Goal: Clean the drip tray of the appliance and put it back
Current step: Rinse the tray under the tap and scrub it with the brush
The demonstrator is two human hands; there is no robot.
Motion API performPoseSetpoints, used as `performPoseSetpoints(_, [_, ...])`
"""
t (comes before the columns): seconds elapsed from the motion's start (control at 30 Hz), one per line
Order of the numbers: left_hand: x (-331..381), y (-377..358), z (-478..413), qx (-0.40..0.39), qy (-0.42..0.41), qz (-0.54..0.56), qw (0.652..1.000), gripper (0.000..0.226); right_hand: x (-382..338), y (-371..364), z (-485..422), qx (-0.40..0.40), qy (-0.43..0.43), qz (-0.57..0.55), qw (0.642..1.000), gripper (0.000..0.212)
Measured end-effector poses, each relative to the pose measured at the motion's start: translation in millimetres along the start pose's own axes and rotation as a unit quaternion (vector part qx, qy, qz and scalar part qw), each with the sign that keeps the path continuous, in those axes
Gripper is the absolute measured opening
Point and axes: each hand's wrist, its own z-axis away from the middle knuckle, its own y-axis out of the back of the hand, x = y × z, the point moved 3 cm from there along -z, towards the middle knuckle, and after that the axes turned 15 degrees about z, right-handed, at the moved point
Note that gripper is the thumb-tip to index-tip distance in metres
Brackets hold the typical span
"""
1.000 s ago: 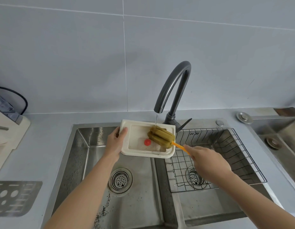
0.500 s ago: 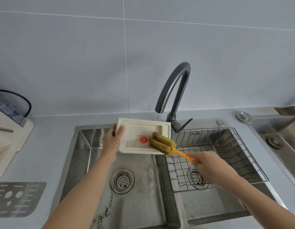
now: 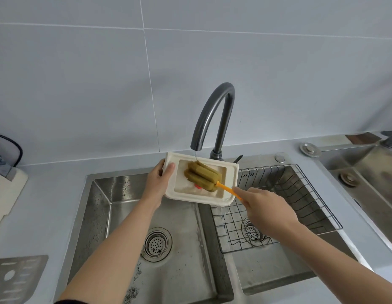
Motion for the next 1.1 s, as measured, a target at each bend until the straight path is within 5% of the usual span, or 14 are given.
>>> performPoseSetpoints(0.53, [7, -37, -17, -0.078, -0.011, -0.045, 0.996, 0.011, 3, -3, -6, -0.008, 0.107, 0.066, 0.992, 0.066])
performPoseSetpoints(1.1, [37, 6, -14, -0.002, -0.062, -0.127, 0.99, 0.008, 14, -9, -19, 0.034, 0.122, 0.132, 0.983, 0.072])
